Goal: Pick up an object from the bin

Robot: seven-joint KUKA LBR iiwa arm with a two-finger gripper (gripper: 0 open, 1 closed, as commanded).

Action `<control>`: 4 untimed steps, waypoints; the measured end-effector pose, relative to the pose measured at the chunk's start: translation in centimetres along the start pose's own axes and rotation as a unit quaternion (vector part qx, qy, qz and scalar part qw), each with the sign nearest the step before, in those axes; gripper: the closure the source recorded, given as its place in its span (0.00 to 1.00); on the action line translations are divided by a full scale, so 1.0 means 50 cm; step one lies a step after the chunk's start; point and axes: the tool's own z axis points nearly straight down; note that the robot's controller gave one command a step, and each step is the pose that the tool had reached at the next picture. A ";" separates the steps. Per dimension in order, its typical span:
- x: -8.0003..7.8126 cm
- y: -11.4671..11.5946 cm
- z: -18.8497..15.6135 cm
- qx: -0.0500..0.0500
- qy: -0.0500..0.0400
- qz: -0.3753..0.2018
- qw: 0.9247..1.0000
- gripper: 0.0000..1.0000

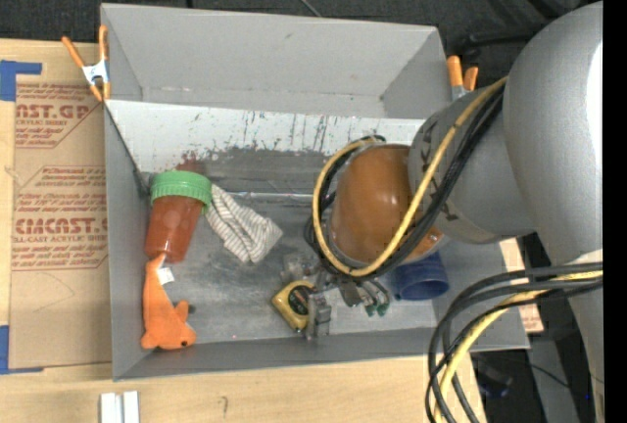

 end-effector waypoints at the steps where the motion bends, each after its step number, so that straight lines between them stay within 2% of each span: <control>1: 0.000 0.000 0.000 0.000 0.000 0.000 1.000 1.00; 2: -0.030 0.027 0.006 -0.001 0.008 0.017 1.000 1.00; 4: -0.030 0.027 0.006 -0.001 0.008 0.018 1.000 1.00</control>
Offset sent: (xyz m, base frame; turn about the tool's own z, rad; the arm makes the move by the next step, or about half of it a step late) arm 0.0117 0.0158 -0.0023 0.0359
